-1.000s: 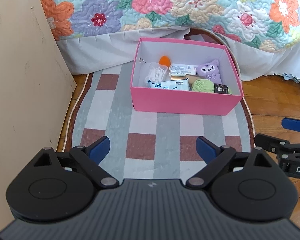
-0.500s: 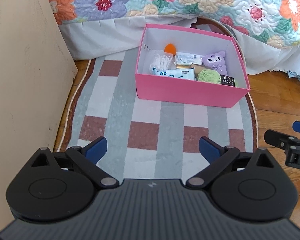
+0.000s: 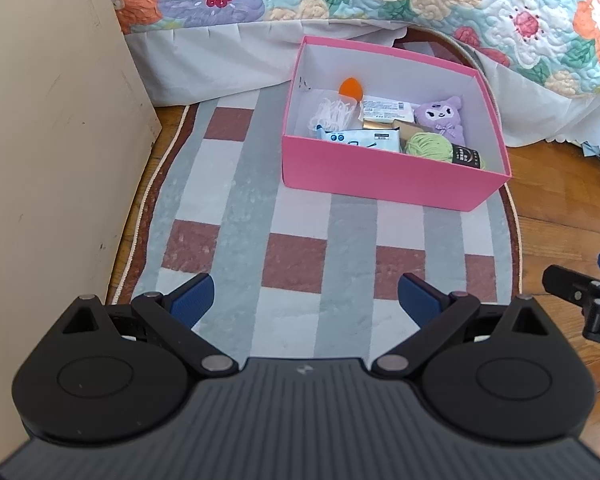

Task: Organize objects

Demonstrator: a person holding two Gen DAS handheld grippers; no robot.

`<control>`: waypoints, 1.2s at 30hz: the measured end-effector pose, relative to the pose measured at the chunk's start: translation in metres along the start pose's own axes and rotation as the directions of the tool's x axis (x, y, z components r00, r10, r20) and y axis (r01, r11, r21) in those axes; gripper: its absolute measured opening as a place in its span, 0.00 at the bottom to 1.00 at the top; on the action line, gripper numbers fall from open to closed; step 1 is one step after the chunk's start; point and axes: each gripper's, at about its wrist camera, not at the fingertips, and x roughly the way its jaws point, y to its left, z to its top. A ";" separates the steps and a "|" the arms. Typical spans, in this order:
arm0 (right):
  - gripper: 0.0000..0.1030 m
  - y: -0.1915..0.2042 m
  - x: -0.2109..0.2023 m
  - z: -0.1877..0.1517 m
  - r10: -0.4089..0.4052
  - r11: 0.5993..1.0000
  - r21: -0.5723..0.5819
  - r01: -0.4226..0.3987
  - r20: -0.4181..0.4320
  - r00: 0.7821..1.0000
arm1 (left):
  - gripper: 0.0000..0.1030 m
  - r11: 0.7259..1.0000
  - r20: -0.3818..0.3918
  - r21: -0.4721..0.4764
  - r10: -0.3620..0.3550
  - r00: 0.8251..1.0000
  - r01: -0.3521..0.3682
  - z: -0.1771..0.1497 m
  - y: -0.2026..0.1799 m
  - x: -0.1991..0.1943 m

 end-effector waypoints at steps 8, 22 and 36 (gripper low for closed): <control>0.91 -0.001 0.000 0.000 -0.037 0.999 0.020 0.037 -0.011 0.999 | 0.97 0.999 -0.005 0.011 0.032 0.999 -0.032 0.000 0.001 0.003; 0.91 -0.004 0.001 -0.001 -0.061 0.997 0.037 0.062 -0.027 0.998 | 0.97 0.998 -0.010 0.030 0.058 0.998 -0.058 -0.003 0.001 0.003; 0.91 -0.008 0.002 -0.001 -0.063 0.997 0.036 0.064 -0.033 0.997 | 0.97 0.997 -0.023 0.051 0.059 0.998 -0.058 -0.004 -0.003 0.006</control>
